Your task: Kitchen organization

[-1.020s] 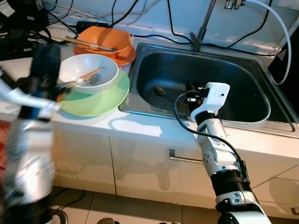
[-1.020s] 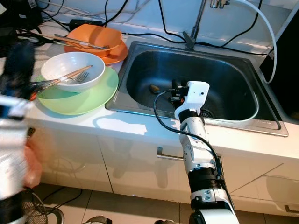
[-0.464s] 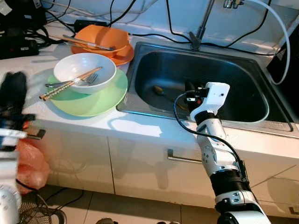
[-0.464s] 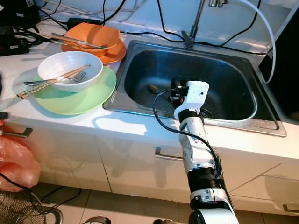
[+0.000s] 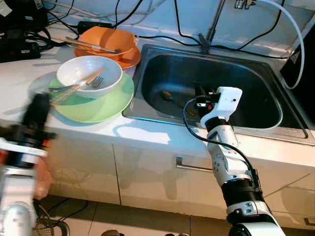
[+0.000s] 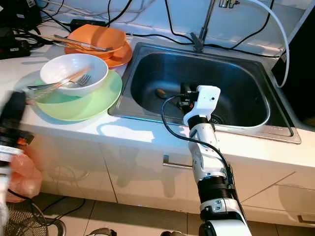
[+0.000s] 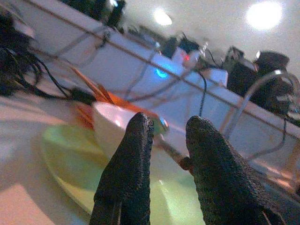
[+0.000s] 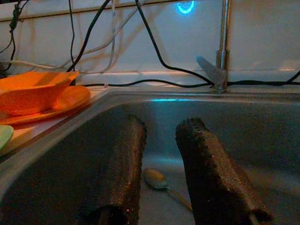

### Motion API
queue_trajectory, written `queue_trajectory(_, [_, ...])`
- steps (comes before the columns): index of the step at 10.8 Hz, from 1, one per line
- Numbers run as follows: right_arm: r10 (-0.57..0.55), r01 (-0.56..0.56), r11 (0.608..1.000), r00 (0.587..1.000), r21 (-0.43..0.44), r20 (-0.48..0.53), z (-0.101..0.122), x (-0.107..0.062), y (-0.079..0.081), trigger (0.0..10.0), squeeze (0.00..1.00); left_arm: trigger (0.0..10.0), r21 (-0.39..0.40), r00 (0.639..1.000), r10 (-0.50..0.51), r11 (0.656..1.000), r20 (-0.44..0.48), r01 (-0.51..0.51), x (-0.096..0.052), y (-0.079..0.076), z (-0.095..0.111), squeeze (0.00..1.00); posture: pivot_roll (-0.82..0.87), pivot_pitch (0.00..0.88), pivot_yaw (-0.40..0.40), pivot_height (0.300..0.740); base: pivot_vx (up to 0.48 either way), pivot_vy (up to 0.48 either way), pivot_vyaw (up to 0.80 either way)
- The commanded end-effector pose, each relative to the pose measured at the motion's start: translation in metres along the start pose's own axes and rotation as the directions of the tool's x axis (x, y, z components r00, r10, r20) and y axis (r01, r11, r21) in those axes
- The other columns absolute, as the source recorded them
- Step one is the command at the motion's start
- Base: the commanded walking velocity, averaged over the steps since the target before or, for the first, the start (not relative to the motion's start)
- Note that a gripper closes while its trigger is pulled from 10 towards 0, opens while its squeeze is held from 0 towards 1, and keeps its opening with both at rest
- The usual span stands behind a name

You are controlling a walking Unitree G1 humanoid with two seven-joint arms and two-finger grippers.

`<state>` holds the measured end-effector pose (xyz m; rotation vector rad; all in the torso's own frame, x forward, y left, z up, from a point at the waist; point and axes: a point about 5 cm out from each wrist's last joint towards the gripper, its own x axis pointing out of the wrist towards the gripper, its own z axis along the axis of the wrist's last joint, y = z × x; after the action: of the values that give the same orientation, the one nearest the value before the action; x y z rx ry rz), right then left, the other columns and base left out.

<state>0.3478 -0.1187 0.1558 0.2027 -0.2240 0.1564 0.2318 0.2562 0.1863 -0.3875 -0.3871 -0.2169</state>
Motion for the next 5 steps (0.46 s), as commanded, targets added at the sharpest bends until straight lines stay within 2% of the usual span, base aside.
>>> queue_trajectory(1, [-0.012, 0.012, 1.000, 1.000, 0.001, 0.002, -0.0007, -0.0015, -0.0050, 10.0, 0.00, 10.0, 0.012, 0.998, -0.059, 0.998, -0.029, 0.060, 0.0036, -0.0115, -0.0033, 0.00, 0.16, 0.083, -0.104, 0.740, 0.000, 0.000, 0.00])
queue_trajectory(5, [-0.014, 0.014, 1.000, 1.000, 0.004, 0.001, -0.0015, -0.0019, -0.0044, 10.0, 0.00, 10.0, 0.044, 0.997, -0.066, 0.997, -0.043, 0.068, 0.0084, -0.0131, -0.0041, 0.00, 0.16, 0.084, -0.101, 0.740, 0.000, 0.000, 0.00])
